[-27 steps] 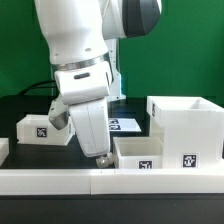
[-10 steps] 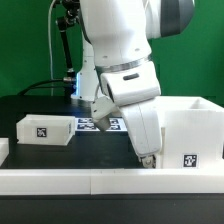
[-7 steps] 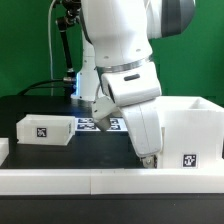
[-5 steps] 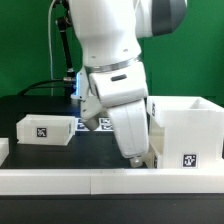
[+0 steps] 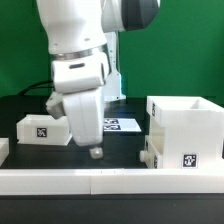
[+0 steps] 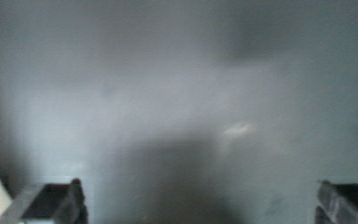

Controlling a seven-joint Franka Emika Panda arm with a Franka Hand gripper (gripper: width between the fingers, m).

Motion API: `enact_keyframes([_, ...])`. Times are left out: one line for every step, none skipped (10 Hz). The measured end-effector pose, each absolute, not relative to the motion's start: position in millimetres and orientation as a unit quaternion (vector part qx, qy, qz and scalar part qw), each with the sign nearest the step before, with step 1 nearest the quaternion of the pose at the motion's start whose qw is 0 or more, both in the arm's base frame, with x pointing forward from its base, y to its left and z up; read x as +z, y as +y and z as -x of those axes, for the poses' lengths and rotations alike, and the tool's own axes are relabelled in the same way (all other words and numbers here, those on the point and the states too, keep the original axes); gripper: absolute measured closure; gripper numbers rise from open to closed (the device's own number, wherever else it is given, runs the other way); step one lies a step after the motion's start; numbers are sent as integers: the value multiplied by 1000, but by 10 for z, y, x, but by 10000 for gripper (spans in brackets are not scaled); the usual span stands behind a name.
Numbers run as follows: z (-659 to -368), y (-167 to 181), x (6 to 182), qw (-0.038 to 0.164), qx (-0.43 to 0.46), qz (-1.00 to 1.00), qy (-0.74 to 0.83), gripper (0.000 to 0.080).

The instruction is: Assemble drawer

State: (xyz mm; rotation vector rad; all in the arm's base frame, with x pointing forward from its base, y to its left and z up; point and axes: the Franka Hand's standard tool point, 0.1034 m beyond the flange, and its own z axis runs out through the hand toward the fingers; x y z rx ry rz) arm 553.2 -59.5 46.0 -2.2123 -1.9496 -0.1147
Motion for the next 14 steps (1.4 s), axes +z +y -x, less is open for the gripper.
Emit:
enact_keyframes([-5333,-717,516,91,-36,755,-648,151])
enact_keyframes([-5152,-798,516,91,-31,762,-641,151])
enact_keyframes([-4985,-863,514,89,-28,767,-635,151])
enact_keyframes([-4867,-907,520,87,-26,769,-632,151])
enact_keyframes([-4780,-936,530,87,-23,773,-628,151])
enact_keyframes([-4795,-931,524,87,-22,780,-619,151])
enact_keyframes([-4789,-929,512,89,-21,786,-611,151])
enact_keyframes([-4787,-927,510,90,-18,804,-588,151])
enact_keyframes([-4786,-923,509,90,-15,821,-563,151])
enact_keyframes([-4785,-922,507,91,-12,839,-537,151])
enact_keyframes([-4785,-922,507,91,-11,848,-521,151])
enact_keyframes([-4785,-919,507,92,-7,869,-487,151])
enact_keyframes([-4776,-938,514,89,-8,886,-455,151])
enact_keyframes([-4710,-1002,544,77,-11,909,-408,151])
